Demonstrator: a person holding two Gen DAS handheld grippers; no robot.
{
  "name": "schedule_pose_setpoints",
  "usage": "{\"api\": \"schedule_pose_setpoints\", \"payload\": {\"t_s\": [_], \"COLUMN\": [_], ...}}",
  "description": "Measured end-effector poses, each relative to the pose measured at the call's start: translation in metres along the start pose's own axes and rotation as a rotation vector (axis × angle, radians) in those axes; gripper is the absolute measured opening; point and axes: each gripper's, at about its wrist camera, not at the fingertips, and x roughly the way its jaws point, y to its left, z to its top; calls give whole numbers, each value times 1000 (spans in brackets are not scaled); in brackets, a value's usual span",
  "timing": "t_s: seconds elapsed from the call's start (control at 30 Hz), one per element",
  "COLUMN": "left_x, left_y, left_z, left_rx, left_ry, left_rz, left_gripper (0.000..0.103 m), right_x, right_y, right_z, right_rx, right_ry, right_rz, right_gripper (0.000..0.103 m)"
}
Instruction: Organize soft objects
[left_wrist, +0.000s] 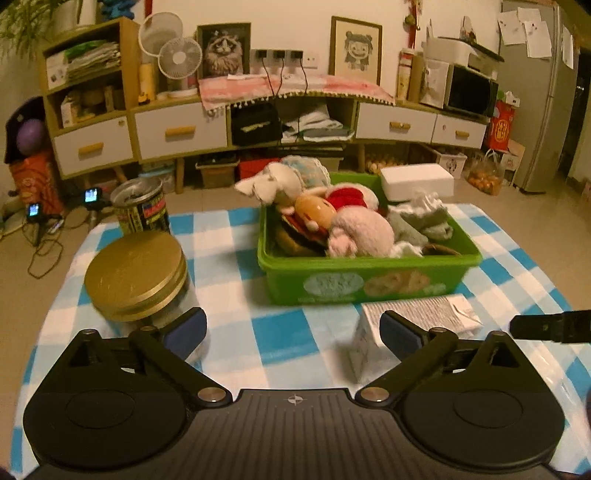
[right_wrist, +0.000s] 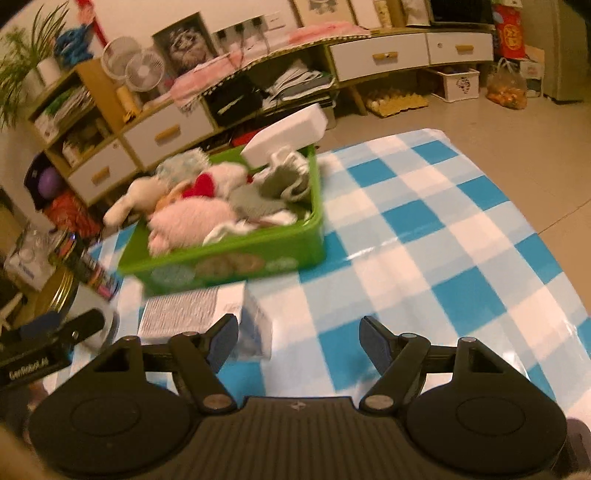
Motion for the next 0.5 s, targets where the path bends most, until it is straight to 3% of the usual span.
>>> {"api": "schedule_pose_setpoints", "payload": {"t_s": [0.23,0.5], "left_x": [-31,-69], "left_y": [-17,-31], "left_z": [-13,-20], "left_rx": [-8,-38], "left_ry": [88,149], "left_rz": [55,132], "left_gripper": [97,98], "right_x": [-36,-75], "right_y": [22,39], "right_z": [-16,-33], "right_rx": [-48,-94], "right_ry": [26,-23], "right_rz": [-4,-55], "right_gripper": [59,68]}}
